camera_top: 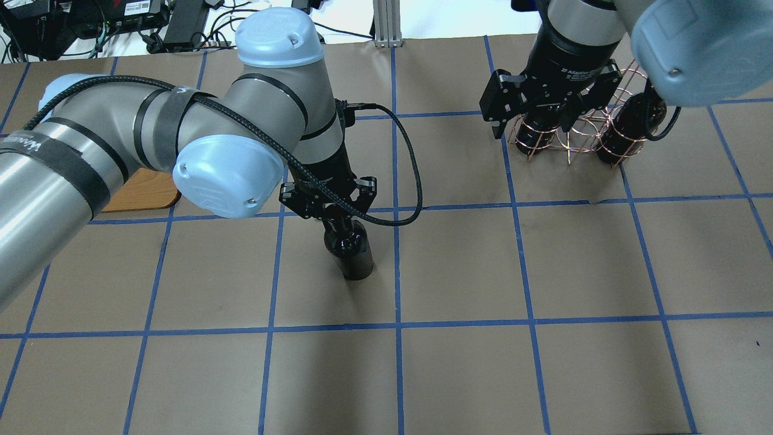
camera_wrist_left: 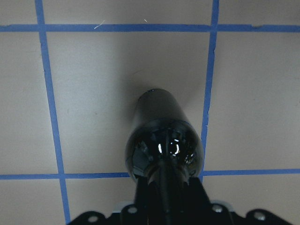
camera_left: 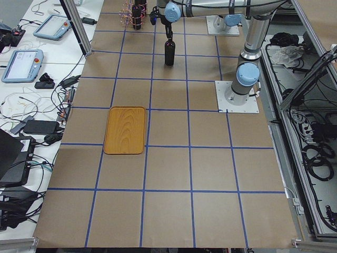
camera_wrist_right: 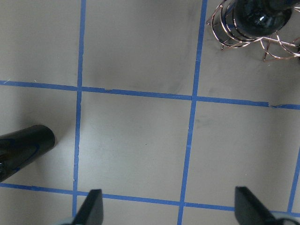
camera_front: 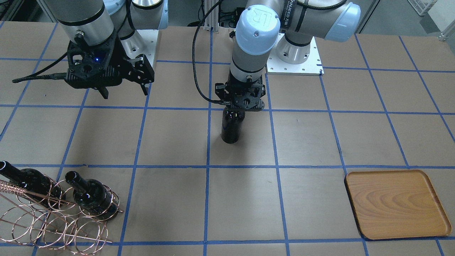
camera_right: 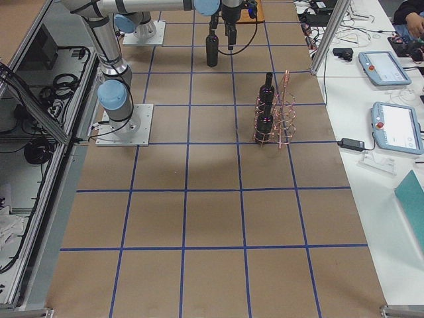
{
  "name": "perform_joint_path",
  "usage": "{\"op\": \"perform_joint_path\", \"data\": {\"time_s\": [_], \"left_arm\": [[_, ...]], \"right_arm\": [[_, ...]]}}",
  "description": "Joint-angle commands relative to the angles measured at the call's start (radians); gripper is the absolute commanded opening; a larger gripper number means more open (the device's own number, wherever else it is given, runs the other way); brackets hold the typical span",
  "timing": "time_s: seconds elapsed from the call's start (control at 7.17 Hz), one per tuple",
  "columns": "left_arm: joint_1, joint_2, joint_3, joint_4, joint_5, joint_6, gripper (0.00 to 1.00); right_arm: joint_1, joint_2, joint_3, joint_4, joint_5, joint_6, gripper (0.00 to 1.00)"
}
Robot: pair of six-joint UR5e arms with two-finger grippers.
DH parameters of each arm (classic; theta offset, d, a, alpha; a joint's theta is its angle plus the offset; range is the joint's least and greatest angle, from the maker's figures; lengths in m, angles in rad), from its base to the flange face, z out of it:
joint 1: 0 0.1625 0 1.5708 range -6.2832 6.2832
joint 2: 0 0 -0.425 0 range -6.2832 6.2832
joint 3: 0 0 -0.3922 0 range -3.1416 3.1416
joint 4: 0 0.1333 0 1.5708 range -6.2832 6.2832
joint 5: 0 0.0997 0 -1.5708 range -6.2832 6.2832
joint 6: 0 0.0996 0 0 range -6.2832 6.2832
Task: Take wine from basket and place on tray
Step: 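Lower the left gripper and close it on the bottle neck, then lift the bottle and carry it over the wooden tray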
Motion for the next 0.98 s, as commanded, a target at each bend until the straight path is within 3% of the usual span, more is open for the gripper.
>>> {"op": "perform_joint_path", "data": {"time_s": [0.0, 0.28, 0.42, 0.7, 0.84], "left_arm": [[0.005, 0.026, 0.012, -0.004, 0.011, 0.024, 0.00], [0.027, 0.057, 0.078, -0.065, 0.061, 0.126, 0.00], [0.091, 0.056, 0.118, -0.115, 0.115, 0.215, 0.00], [0.215, 0.068, 0.190, -0.159, 0.118, 0.303, 0.00], [0.331, 0.063, 0.237, -0.191, 0.105, 0.424, 0.00]], "right_arm": [[0.000, 0.001, 0.000, 0.007, -0.002, 0.001, 1.00], [0.000, 0.001, 0.000, 0.000, 0.000, 0.001, 1.00], [0.000, 0.001, 0.000, 0.000, 0.000, 0.001, 1.00], [0.000, 0.001, 0.000, 0.002, 0.000, 0.001, 1.00], [0.000, 0.001, 0.000, 0.002, 0.000, 0.001, 1.00]]}}
